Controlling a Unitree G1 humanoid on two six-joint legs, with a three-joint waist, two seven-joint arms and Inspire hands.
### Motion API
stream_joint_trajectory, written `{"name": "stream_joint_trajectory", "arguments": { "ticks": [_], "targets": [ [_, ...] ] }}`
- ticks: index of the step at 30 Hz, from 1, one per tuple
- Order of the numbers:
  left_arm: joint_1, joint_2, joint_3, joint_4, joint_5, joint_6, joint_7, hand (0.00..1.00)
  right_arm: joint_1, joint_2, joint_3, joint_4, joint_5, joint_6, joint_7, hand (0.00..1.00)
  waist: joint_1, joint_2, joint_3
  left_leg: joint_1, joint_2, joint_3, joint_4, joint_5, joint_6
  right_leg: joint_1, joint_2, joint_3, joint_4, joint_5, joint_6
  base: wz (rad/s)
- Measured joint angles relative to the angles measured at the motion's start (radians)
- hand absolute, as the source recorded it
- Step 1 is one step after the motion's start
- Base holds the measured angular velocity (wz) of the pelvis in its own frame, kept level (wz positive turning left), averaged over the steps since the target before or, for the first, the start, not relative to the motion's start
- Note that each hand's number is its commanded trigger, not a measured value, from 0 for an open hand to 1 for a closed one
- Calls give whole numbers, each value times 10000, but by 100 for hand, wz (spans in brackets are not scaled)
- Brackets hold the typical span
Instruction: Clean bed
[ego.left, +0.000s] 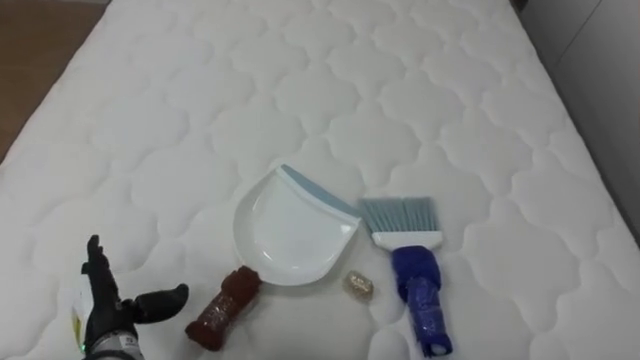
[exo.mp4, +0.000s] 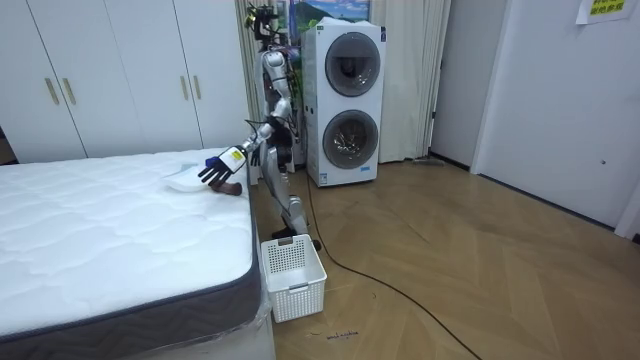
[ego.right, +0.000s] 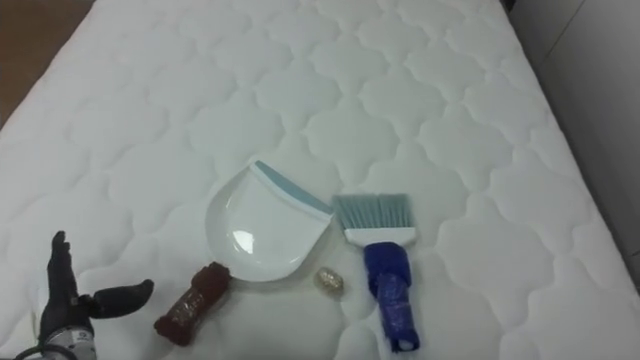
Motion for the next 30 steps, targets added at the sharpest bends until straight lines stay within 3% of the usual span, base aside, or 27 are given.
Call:
{"name": "stream_joint_trajectory", "arguments": {
  "ticks": [11,13,14,15,16,17,18,21,24,30],
  "targets": [
    [-413,13,-1082,145,27,1,-635,0,-756,-237,1010,464,580,98,200,0,-84,34,35,-819,-6,37,357,0,0,-609,-58,51,-46,56,-20,1],
    [-611,17,-1236,424,24,1,-677,0,-918,-270,1288,464,612,104,223,0,-181,-42,81,-1282,-72,160,1196,-6,-15,-607,-211,497,-64,78,-28,24],
    [-860,19,-1371,644,1,-2,-748,0,-1060,-222,1517,471,624,99,266,0,-380,-195,211,-1959,-200,256,1970,-6,-253,-597,-396,1332,-87,114,18,75],
    [-1279,-18,-1709,889,17,-15,-862,0,-1083,-220,1456,565,650,111,269,0,-490,-136,191,-2478,-121,17,998,355,-331,-798,-419,1784,-11,125,92,86],
    [-1460,-2,-1852,986,27,-85,-889,0,-1106,-184,1363,662,666,122,271,0,-493,-219,204,-2560,-98,278,921,614,-38,-981,-487,1880,23,59,190,50],
    [-1581,-6,-1989,1043,28,-140,-862,0,-1169,-156,1308,818,794,176,306,0,-316,-290,177,-2580,-102,807,724,822,16,-1208,-543,1674,32,89,319,-9],
    [-1584,26,-2006,1202,31,-189,-848,0,-1326,-150,1340,918,830,254,299,0,-210,-317,187,-2590,-106,1007,703,821,20,-1244,-541,1251,-48,106,311,-37],
    [-1607,80,-1967,1638,6,-189,-784,0,-1484,-222,1511,918,843,307,248,0,-231,-183,200,-2670,-120,1018,697,819,21,-1264,-544,685,-254,276,285,-38],
    [-1897,66,-1926,1804,7,-191,-780,0,-1521,-266,1519,876,885,309,202,0,-320,-64,176,-2881,-77,1027,685,819,21,-1518,-517,548,-197,296,254,-10],
    [-2503,-48,-1944,2647,13,-281,-971,0,-1702,-300,1690,950,988,317,295,0,-321,-23,186,-2984,-4,1071,686,826,8,-1686,-452,480,-134,340,182,-5]
  ]
}}
